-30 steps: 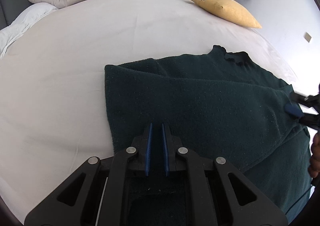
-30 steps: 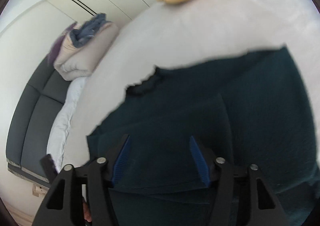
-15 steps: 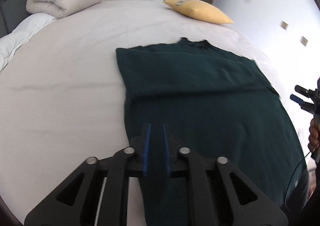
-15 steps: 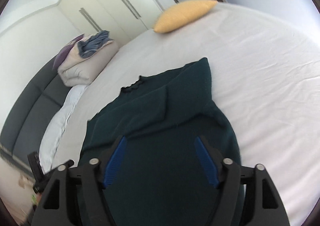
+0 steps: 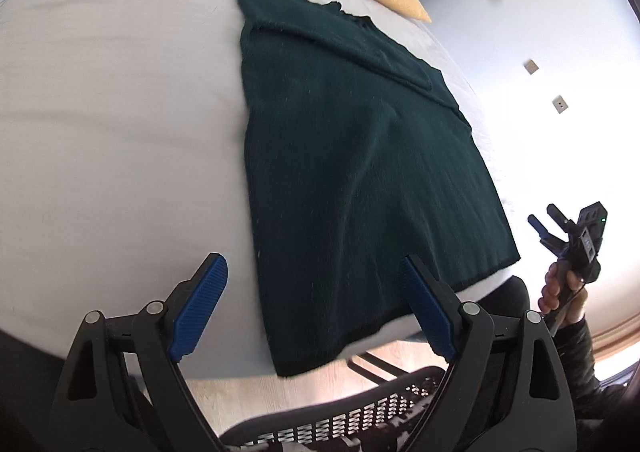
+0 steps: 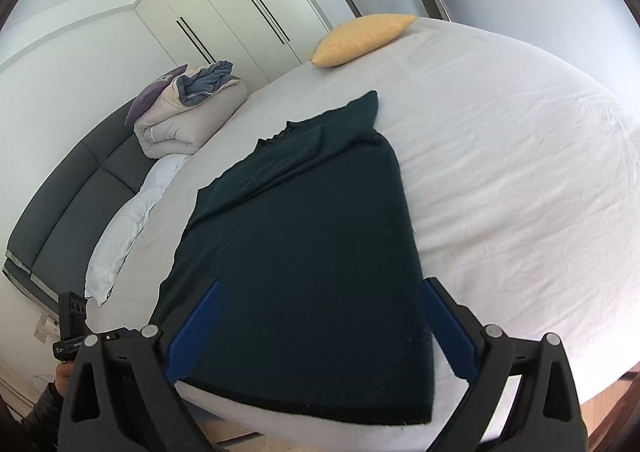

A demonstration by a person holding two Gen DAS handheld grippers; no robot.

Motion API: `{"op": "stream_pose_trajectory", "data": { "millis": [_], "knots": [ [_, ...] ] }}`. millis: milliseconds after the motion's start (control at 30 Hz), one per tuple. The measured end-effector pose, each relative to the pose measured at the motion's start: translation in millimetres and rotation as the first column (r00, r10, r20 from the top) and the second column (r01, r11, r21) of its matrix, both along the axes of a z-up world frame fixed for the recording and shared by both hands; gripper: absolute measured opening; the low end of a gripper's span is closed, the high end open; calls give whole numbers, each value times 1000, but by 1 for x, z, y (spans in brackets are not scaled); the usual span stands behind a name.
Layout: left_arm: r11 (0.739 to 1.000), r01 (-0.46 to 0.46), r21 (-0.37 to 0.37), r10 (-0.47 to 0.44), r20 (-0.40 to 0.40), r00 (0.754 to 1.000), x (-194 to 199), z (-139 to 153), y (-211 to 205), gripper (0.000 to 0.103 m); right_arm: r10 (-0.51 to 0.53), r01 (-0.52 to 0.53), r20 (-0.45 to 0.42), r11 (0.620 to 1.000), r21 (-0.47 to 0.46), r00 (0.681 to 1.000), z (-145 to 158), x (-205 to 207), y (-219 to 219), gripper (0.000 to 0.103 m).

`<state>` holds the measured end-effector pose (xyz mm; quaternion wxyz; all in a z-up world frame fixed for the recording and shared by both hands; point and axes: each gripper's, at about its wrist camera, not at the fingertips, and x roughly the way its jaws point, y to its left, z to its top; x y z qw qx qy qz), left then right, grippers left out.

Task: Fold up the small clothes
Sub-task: 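Grasp the sweater hem with both grippers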

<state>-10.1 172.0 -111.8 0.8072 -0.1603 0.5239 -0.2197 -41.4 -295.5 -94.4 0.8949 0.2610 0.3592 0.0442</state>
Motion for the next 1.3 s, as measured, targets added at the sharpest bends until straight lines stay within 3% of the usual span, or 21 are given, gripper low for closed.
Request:
{"op": "stream_pose_trajectory", "data": {
  "millis": [167,367,433,500,567,800,967,1000,1067,1300],
  "knots": [
    [1000,12,-11,-13,-99,995,-2,-18,-4,88,-13,15,-53,999,29,999,-15,-12,-13,99],
    [1000,10,-20,-13,-138,990,-7,-31,-1,85,-6,18,-132,996,90,991,-38,-14,-18,92],
    [1000,6,-14,-9,-151,989,-2,-34,-2,75,-8,24,-141,994,109,990,-44,-15,-20,89],
    [1000,6,-25,-11,-168,986,3,-36,-1,48,-10,29,-141,991,130,990,-47,-16,-21,89],
    [999,0,-51,-10,-201,980,7,-41,1,31,-8,29,-138,989,148,990,-48,-17,-23,89],
    [990,-55,-133,16,-282,959,9,-53,9,32,-3,30,-147,984,178,989,-49,-18,-29,88],
    [990,-38,-137,-3,-290,957,8,-54,2,31,-2,35,-156,978,205,988,-52,-21,-33,87],
    [989,-32,-143,-10,-287,958,8,-53,1,19,-2,38,-164,976,212,986,-54,-22,-34,84],
    [988,-29,-150,-14,-280,960,7,-53,-1,8,-2,43,-180,974,224,984,-55,-22,-36,81],
    [984,-51,-171,6,-251,968,3,-50,0,7,6,51,-257,975,217,967,-56,-17,-40,67]
  ]
}}
